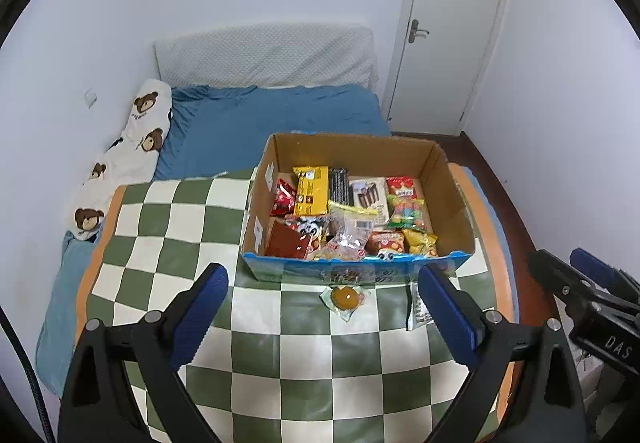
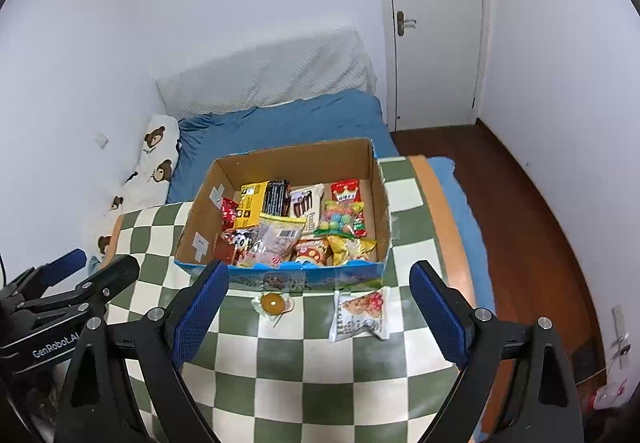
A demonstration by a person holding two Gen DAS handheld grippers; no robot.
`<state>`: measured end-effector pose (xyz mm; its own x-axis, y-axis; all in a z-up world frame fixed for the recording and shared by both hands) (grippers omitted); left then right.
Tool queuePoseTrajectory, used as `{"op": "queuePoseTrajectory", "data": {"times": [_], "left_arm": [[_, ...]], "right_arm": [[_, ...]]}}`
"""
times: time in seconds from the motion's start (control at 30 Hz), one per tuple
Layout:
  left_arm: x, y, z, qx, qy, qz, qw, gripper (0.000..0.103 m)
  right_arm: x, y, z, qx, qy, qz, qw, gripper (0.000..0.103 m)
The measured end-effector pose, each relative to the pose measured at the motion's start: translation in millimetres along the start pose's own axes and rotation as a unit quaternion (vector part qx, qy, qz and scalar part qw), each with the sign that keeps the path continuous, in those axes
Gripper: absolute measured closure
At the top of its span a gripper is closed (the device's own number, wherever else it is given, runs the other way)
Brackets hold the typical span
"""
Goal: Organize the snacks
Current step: 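Move both open tools back over the mat toward the last snacks, then grasp the orange round candy with the left tool while the right grasps the cranberry oat bar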
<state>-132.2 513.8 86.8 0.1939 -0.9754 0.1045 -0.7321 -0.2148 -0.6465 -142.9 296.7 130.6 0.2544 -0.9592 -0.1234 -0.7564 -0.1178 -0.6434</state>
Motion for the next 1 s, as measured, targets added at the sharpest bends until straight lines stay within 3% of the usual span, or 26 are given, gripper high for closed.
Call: {"op": "queuePoseTrajectory", "data": {"times": [0.17,0.3,0.4,0.5,0.67,0.8,0.87,0.9,0.93,1.0], "left_arm": [[-10.8,19.9,36.2,-0.036,-0.03,0.005,0.9989,0.006],[-14.3,48.6,82.0,-0.091,-0.049,0.018,0.9945,0.006],[-13.3,69.9,119.7,-0.137,-0.053,0.034,0.9886,0.006],[-10.2,88.9,158.1,-0.19,-0.039,0.033,0.9805,0.006],[1.0,95.6,208.2,-0.232,-0.001,0.008,0.9726,0.006],[17.8,98.5,244.2,-0.263,0.037,-0.014,0.9641,0.006],[23.6,99.9,256.9,-0.266,0.042,-0.016,0.9629,0.012],[26.6,102.3,262.6,-0.27,0.047,-0.019,0.9617,0.026],[28.9,106.1,267.3,-0.275,0.046,-0.017,0.9603,0.036],[32.7,114.5,273.9,-0.278,0.04,-0.003,0.9598,0.044]], "right_arm": [[27.1,22.6,38.5,-0.051,-0.005,0.05,0.997,0.008],[58.5,61.8,104.8,-0.127,-0.009,0.11,0.986,0.008],[70.8,87.7,152.2,-0.168,0.0,0.119,0.978,0.008],[70.6,103.9,192.2,-0.198,0.015,0.095,0.976,0.008],[56.5,121.1,247.1,-0.239,0.017,0.053,0.969,0.008],[56.0,128.2,266.2,-0.249,0.029,0.044,0.967,0.009],[60.3,134.2,270.6,-0.254,0.029,0.057,0.965,0.015],[62.7,137.0,271.9,-0.258,0.032,0.061,0.964,0.024],[65.3,139.3,271.7,-0.258,0.036,0.064,0.963,0.026],[67.5,141.4,270.0,-0.254,0.036,0.065,0.964,0.032]]}}
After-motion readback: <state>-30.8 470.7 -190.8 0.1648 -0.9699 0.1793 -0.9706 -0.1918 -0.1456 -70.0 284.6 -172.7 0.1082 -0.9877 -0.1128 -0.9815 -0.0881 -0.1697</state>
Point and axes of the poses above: each gripper's, at about its wrist camera, not at the fingertips, and z roughly the way its jaws point, x to its right, y to its underside, the point moved 8 cm from there along z, roughly the way its jaws point, and after that the axes turned 2 degrees about -z, right-handed, at the moved point
